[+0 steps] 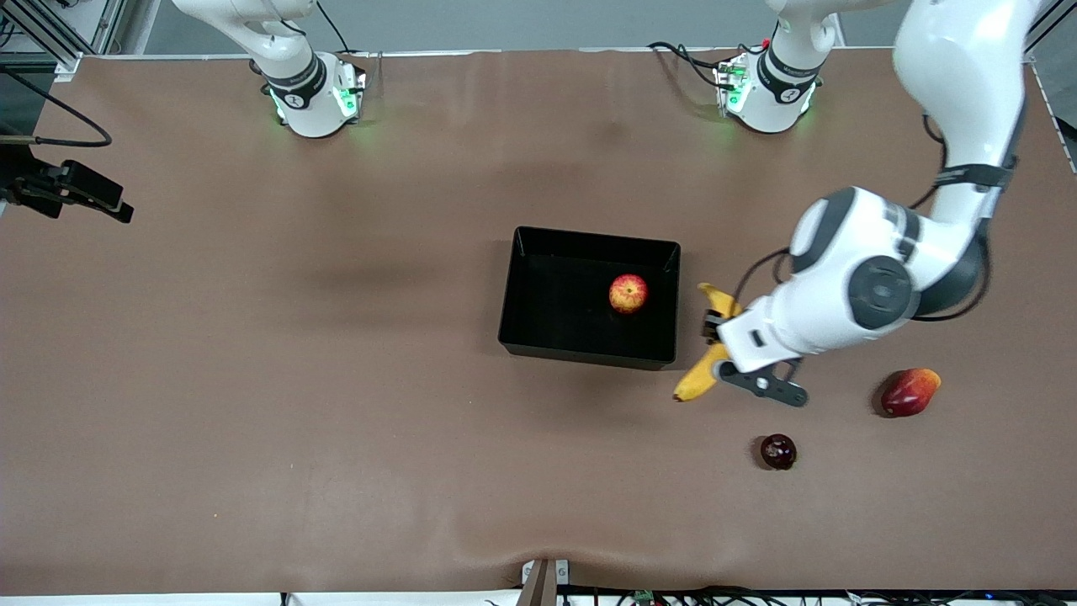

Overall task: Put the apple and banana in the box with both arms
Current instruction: 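Carry the banana with the left gripper and lower it into the tray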

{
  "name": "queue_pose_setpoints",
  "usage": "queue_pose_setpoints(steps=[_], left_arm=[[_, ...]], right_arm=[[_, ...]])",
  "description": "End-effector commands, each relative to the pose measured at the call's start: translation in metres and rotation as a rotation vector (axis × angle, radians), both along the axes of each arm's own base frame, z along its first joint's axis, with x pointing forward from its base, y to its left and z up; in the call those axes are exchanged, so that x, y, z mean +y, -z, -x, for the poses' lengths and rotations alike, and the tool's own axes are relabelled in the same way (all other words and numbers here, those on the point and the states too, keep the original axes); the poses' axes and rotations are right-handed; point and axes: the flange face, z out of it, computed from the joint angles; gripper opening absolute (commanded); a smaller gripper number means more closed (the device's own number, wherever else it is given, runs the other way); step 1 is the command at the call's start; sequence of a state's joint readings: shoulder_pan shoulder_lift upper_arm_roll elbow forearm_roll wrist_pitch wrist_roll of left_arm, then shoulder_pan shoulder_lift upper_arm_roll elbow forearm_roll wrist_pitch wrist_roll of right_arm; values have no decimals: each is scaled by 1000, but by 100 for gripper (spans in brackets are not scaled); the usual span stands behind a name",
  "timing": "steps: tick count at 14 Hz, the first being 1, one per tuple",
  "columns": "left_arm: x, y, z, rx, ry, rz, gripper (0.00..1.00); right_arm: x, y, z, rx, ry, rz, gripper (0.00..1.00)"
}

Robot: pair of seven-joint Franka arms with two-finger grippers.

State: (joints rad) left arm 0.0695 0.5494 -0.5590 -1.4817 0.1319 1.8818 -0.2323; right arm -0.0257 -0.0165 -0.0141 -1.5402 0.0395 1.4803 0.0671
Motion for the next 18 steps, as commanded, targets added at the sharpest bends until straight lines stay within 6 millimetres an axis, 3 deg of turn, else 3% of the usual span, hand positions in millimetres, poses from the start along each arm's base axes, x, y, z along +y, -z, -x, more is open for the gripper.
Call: queue_pose_setpoints(steps=[1,3,9,12,16,18], left_arm=[[-44,5,20,38,-177,-55,0],[-88,16,41,54,-247,-79,0],[-148,49,66,74,-471,-99,0],[-174,70,77,65,-518,-107,0],[-192,102,91,56,-484,-152,0],[-208,103,102,44,-462,-146,0]], right_arm=[[1,-2,-1,-6,-11,12,100],[1,-2,-1,-6,-13,12,100],[1,-2,-1,-6,-13,13,100],[1,-2,-1,-6,-13,13,100],[0,-1,-1,-3,-11,18,100],[1,-1,-1,-5,-14,18,100]])
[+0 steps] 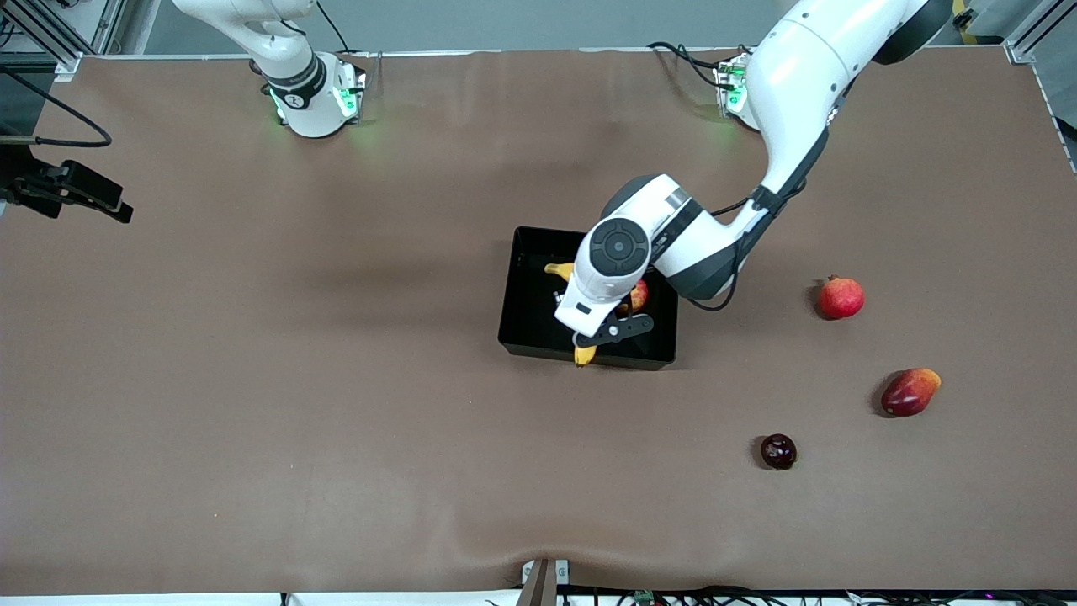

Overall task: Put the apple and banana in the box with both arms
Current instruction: 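Carry the banana with the left gripper and lower it into the tray, then open the left gripper to release the banana beside the apple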

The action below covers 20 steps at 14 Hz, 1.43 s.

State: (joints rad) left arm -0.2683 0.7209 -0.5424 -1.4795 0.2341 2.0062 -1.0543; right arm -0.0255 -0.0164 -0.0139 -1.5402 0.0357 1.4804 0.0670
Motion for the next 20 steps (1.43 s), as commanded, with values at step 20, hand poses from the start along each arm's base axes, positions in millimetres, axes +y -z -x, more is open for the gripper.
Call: queue_pose_setpoints(steps=[20], left_arm=[[-60,86,51,-61,-21,-122,21]], right_arm=[[1,-1,-1,-3,-12,20,100]])
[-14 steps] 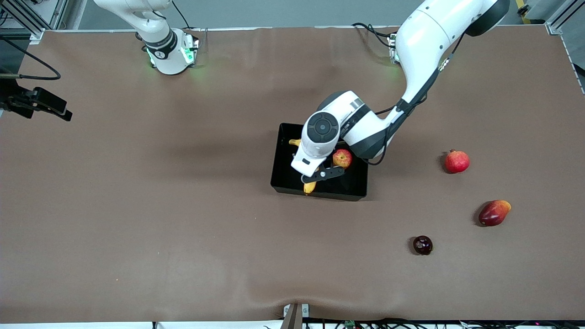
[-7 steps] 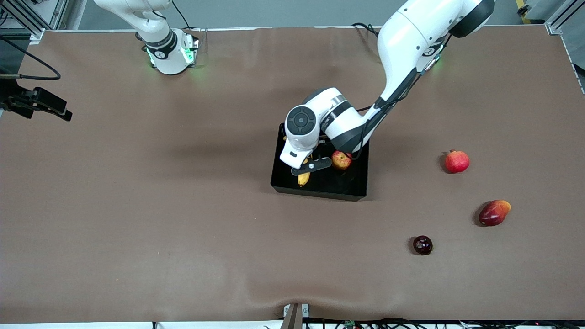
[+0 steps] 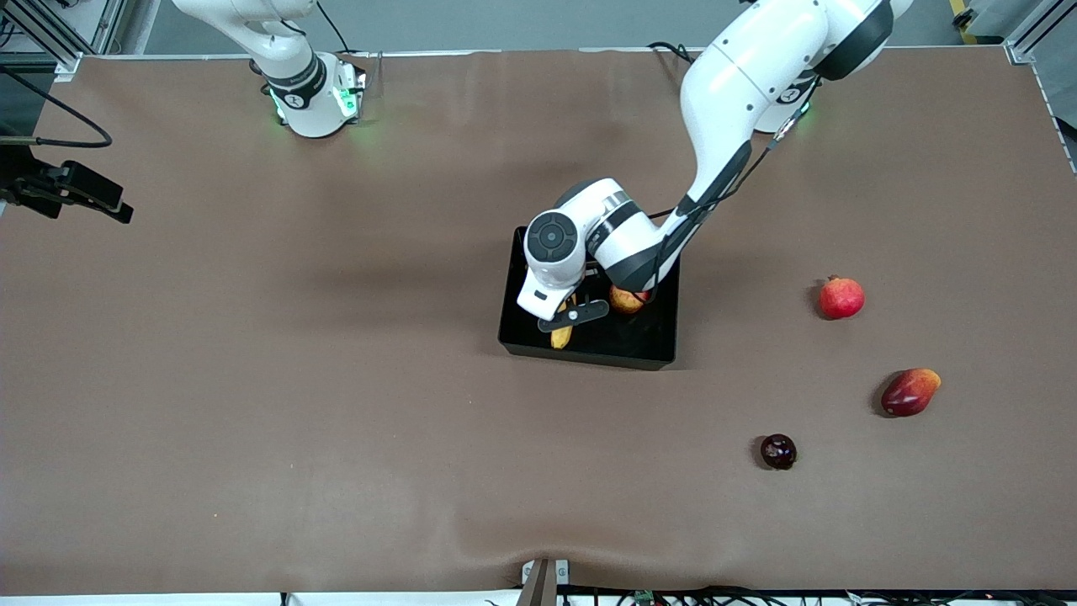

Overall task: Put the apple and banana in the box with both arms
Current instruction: 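Open the left gripper to release the banana beside the apple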

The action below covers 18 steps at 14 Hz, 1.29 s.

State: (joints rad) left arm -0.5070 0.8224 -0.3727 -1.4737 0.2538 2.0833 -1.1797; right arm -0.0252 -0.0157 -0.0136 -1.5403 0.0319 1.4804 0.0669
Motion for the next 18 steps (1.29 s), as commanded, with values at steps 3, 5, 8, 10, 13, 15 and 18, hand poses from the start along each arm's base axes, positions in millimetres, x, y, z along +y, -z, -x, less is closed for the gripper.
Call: queue_pose_setpoints(steps=[3,5,8,10,13,15,18], left_arm=[[-4,-10,-7,-52,6,-1,100],[4,-34,-19,-82,0,5,100],[38,-108,-56,-142,-25,-13,100],[83,-167,-78,-140,-19,-27,100],[156,-253,-95,-121,-68,-15,100],[200,-300,-95,-128,-113,-48,100],[265,-368,-91,-171,-130,-58,100]], right_arm=[[1,-1,-1,-4,-11,16,100],[1,-1,-1,-4,-11,16,100],[1,0,-1,-2,-11,16,100],[1,-1,-1,-4,-11,16,100],[1,-1,-1,-5,-11,18,100],[1,-1,-1,-5,-11,18,100],[1,-1,-1,-5,-11,18,100]])
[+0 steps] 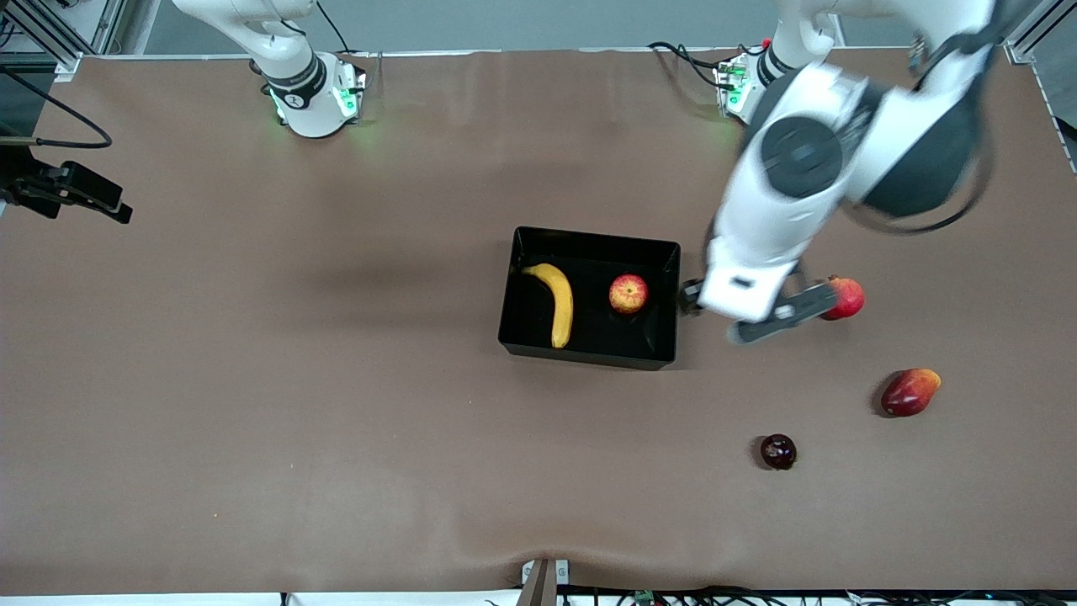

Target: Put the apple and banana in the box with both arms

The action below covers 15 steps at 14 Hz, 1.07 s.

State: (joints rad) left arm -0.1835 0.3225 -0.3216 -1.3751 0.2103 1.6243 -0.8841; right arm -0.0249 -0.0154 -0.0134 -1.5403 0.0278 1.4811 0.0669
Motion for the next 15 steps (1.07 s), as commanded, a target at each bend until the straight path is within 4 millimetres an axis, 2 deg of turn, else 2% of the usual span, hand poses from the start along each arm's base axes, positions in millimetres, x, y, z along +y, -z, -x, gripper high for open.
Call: queue_pose_setpoints(steps=[1,3,6,8,11,15], left_arm=[[48,-42,14,-6,-32,-20,100],[70,-61,18,-17,-13,-26,100],[127,-81,18,16,70,-31,100],[155,-94,20,13,110,-33,100],[181,-104,25,27,150,-35,100],[202,-112,34,42,214,-19,100]], right_arm=[[1,-1,-1,-5,-11,14,100],[1,-1,-1,-5,-11,14,100],[1,-1,-1,-5,-11,14,100],[1,-1,-1,-5,-11,14,100],[1,-1,-1,-4,-11,14,100],[1,-1,-1,-5,-11,14,100]])
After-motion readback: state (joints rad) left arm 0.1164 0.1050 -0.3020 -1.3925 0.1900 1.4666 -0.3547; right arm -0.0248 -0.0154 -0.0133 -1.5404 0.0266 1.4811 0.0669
